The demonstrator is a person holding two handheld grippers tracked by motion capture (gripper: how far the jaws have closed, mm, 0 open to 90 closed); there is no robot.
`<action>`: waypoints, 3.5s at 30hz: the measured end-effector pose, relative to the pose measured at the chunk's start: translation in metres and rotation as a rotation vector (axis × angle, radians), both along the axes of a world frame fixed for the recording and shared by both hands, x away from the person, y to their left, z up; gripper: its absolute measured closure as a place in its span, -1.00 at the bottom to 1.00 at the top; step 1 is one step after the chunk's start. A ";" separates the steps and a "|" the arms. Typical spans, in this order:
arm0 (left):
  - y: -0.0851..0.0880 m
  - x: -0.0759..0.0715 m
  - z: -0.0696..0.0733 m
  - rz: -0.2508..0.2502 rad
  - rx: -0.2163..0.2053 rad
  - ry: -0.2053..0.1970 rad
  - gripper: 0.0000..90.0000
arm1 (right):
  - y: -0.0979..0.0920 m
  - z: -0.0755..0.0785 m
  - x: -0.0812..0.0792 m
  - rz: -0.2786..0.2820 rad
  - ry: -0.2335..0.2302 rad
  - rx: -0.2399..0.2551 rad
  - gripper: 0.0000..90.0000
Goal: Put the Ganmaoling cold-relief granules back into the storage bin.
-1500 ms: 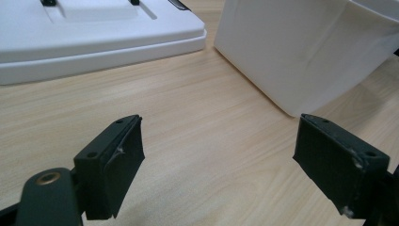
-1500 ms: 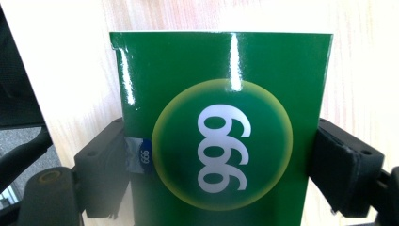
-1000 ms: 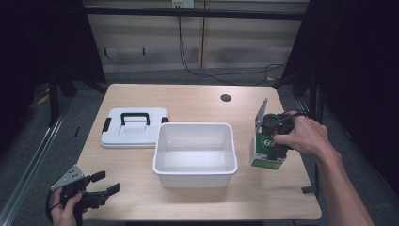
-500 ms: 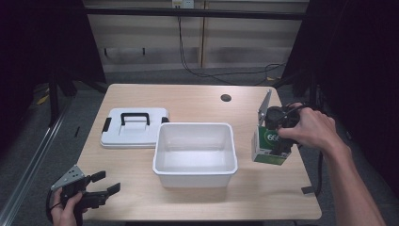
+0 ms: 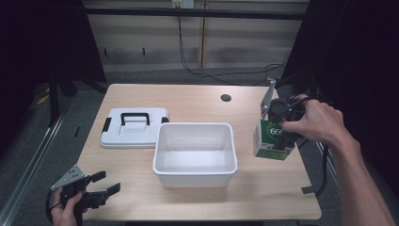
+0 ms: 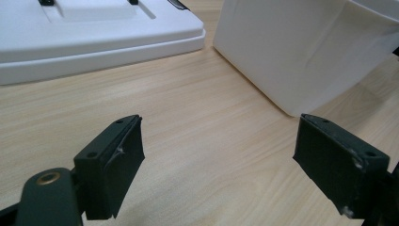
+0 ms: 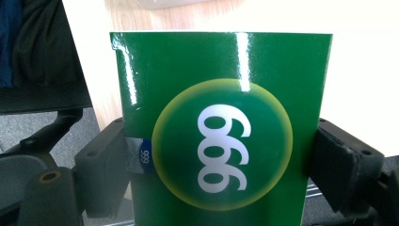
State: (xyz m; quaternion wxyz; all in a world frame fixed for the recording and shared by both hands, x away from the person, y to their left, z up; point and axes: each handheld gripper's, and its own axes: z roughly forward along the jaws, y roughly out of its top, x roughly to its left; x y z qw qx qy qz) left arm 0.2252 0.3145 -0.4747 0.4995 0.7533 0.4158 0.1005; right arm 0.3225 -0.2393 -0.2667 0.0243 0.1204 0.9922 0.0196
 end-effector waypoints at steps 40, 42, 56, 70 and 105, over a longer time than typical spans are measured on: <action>0.001 0.000 0.001 0.001 0.001 -0.004 -0.65 | 0.084 0.031 0.016 0.146 0.000 0.020 -0.64; 0.001 0.000 0.001 0.001 0.001 -0.003 -0.65 | 0.089 0.027 0.016 0.149 0.005 0.019 -0.64; 0.000 0.000 0.001 -0.007 0.006 -0.001 -0.65 | 0.118 0.012 0.025 0.201 0.015 0.021 -0.64; 0.000 -0.001 0.001 -0.005 0.004 -0.004 -0.65 | 0.138 -0.015 0.033 0.226 0.029 0.028 -0.64; 0.000 0.000 0.001 -0.012 0.007 -0.009 -0.65 | 0.146 -0.087 0.048 0.222 0.084 0.002 -0.65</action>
